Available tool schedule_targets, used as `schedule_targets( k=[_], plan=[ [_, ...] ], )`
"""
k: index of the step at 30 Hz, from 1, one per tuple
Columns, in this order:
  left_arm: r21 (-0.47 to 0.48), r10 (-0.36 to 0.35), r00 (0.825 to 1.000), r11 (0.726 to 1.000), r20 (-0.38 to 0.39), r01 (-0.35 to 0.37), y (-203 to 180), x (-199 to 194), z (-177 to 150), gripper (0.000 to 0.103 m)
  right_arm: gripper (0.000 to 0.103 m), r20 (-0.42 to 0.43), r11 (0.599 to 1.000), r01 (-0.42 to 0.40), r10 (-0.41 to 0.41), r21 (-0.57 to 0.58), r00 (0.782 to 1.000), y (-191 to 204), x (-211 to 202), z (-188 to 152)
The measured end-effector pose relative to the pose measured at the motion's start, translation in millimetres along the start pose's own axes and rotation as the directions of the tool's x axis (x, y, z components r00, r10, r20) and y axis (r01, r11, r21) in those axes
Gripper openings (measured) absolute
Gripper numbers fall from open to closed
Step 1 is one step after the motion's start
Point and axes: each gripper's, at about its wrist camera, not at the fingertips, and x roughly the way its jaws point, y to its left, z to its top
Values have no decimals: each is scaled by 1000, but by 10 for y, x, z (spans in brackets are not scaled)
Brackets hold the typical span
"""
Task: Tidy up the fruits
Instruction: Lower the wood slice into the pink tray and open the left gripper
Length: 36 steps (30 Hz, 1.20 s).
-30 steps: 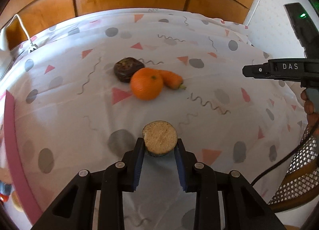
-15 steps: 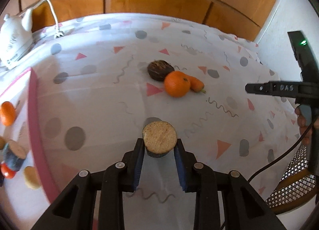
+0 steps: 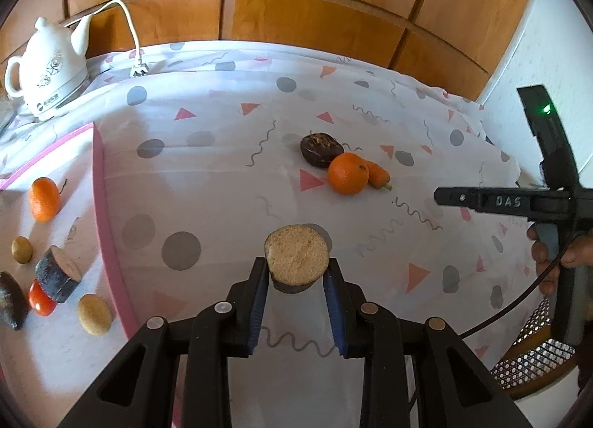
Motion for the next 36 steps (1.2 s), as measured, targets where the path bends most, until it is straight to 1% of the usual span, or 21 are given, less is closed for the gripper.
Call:
schedule_targets(
  k=[5, 8, 11, 14, 17, 20, 22, 24, 26, 30, 32, 36],
  plan=[
    [-18, 10, 999, 1000, 36, -9, 68, -136, 10, 30, 34, -22, 1000, 5, -6, -6, 1000, 27, 82, -25],
    [-46, 23, 998, 999, 66, -20, 162, -252, 29, 30, 33, -35, 1000, 21, -22, -15, 999, 43, 139, -36],
    [-92, 45, 994, 995, 104, -35, 328, -399, 52, 30, 34, -48, 999, 35, -35, -16, 998, 34, 185, -52],
    [-159, 77, 987, 986, 142, -54, 580, -574, 57, 30, 33, -57, 999, 45, -45, -14, 997, 21, 229, -59],
    [-239, 131, 977, 967, 166, -89, 888, -739, 7, 30, 34, -65, 998, 55, -55, -11, 996, 0, 263, -70],
    [-325, 196, 965, 936, 172, -133, 1215, -884, -111, 30, 33, -66, 998, 62, -63, -11, 996, -10, 278, -79],
    [-385, 251, 953, 907, 167, -171, 1448, -979, -232, 30, 34, -63, 998, 67, -68, -11, 996, -7, 283, -86],
    [-431, 289, 945, 880, 155, -199, 1607, -1035, -339, 30, 34, -61, 998, 70, -70, -9, 996, -6, 292, -92],
    [-473, 341, 930, 847, 134, -242, 1760, -1089, -466, 30, 34, -57, 997, 74, -75, -8, 996, 8, 305, -97],
    [-534, 387, 916, 799, 102, -278, 1949, -1120, -677, 30, 34, -46, 997, 77, -76, 8, 996, 17, 298, -150],
    [-545, 391, 915, 790, 97, -280, 1983, -1120, -725, 30, 34, -40, 997, 76, -75, 21, 996, 7, 293, -167],
    [-534, 395, 913, 795, 98, -287, 1945, -1089, -717, 30, 34, -30, 996, 79, -78, 39, 996, -16, 276, -212]
  ],
)
